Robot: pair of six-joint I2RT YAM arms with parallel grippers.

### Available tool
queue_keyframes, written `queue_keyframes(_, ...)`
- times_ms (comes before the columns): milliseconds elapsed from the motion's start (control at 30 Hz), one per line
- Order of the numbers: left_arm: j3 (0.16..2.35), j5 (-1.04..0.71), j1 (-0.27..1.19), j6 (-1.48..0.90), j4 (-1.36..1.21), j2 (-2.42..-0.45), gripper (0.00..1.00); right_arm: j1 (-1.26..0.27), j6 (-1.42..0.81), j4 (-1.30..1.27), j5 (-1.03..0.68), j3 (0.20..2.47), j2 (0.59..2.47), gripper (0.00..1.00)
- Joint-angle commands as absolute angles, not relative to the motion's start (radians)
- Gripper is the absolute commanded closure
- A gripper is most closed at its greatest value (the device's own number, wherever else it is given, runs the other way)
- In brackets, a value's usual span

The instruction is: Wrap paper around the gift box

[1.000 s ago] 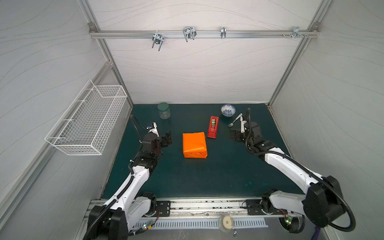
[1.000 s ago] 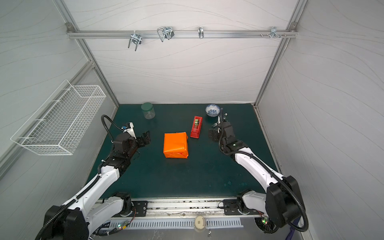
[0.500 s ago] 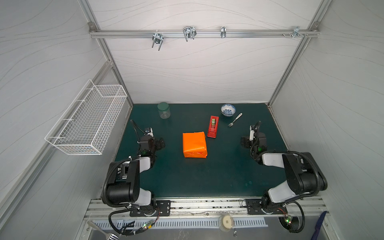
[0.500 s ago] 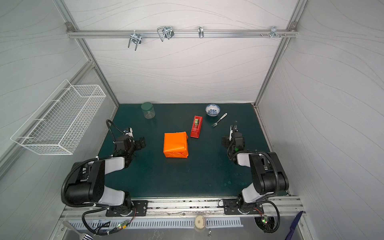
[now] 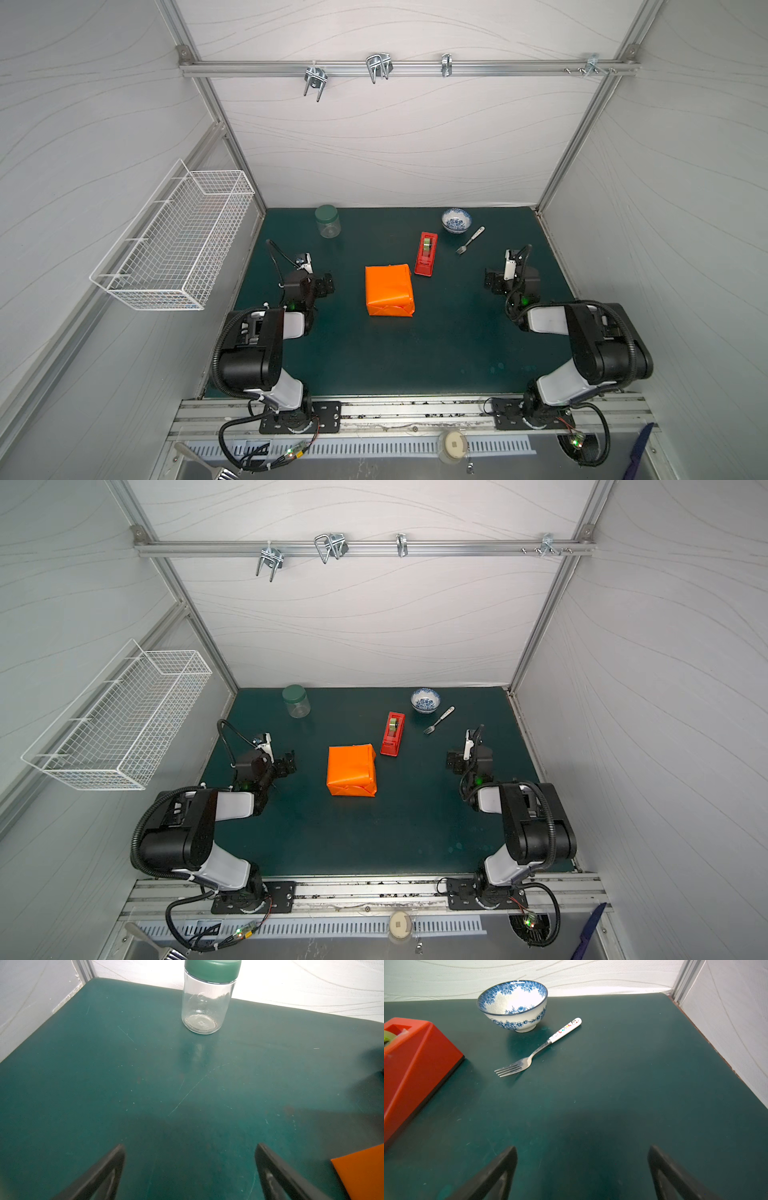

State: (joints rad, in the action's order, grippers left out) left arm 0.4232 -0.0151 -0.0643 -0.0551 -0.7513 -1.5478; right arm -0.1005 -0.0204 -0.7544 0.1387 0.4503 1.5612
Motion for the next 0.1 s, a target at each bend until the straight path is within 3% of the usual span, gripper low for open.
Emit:
queue_keyframes(0, 0.433, -0.007, -0.063, -0.040, -0.813, -1.551, 0.01, -0.105, -0.014, -0.787, 0.127, 0.448, 1.575, 0.01)
queue_keyframes(67, 0.433, -0.009, -0.063, -0.040, -0.813, -1.551, 0.01, -0.106, -0.014, -0.788, 0.125, 0.443, 1.569, 0.01)
